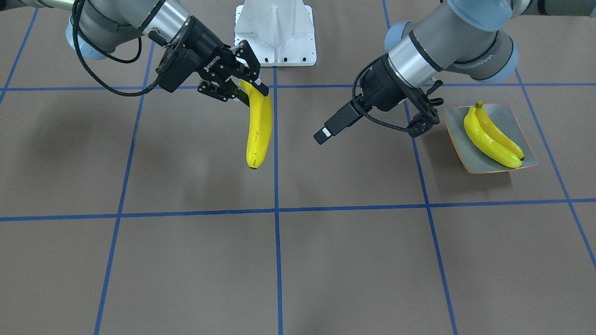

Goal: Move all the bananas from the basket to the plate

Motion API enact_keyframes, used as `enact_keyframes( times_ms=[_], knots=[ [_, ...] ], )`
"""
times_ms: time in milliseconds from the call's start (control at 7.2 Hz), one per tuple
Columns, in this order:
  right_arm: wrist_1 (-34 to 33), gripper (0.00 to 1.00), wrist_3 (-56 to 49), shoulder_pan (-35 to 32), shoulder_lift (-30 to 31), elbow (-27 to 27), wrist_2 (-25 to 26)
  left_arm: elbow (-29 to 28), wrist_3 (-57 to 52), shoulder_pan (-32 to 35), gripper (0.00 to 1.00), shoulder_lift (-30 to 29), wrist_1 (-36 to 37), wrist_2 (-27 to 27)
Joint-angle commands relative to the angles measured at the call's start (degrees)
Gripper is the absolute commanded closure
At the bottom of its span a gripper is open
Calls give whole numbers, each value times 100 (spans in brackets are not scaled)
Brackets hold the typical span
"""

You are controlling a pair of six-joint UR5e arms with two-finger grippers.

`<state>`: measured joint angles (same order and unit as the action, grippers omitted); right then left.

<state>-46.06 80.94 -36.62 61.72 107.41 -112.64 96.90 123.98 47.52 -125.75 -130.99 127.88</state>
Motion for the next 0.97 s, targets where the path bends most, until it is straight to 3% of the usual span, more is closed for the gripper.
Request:
enact_keyframes(
  times_ms=[0,556,834],
  knots=[
    [-25,100,-743,49,-46,-27,-30,4,-258,-137,0,-55,-6,9],
    [-139,100,-1177,146,-46,-36,-30,4,-488,-260,0,-20,-6,9],
    [-814,100,-1562,155,-300,8,5,4,-585,-252,0,-11,-6,0]
  ],
)
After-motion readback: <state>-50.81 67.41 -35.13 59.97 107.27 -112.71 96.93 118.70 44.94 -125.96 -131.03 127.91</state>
